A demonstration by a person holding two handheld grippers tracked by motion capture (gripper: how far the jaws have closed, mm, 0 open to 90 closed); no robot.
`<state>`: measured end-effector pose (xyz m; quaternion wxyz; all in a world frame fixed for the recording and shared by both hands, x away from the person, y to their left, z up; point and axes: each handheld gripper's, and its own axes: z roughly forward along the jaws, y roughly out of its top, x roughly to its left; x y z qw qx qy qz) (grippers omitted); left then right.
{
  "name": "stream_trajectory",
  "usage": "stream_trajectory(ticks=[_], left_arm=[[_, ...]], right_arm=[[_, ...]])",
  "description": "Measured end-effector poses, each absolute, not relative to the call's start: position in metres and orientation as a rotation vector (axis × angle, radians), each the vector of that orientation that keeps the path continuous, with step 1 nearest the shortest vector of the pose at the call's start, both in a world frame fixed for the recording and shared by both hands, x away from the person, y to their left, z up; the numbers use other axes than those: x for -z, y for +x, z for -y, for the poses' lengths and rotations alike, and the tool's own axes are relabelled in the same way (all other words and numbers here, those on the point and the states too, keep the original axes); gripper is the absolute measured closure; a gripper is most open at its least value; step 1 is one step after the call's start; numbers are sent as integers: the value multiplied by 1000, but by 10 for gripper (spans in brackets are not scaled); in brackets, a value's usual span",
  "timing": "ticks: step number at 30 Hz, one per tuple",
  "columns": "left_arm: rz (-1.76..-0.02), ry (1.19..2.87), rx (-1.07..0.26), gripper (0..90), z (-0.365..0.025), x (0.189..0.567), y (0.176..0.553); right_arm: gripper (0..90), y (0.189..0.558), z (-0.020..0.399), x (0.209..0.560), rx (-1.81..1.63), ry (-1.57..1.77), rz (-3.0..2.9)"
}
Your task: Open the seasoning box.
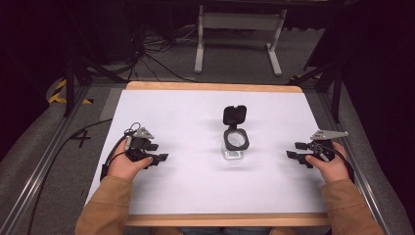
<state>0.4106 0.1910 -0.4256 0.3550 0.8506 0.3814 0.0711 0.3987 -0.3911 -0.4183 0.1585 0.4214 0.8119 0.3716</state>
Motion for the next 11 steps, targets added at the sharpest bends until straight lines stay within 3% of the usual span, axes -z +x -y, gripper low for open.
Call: stream_trajectory(ticks=[11], left_arm=[[-1094,2147,-231,325,-207,445,420]], right_arm=[[355,402,392,439,-1028,1214,-2271]])
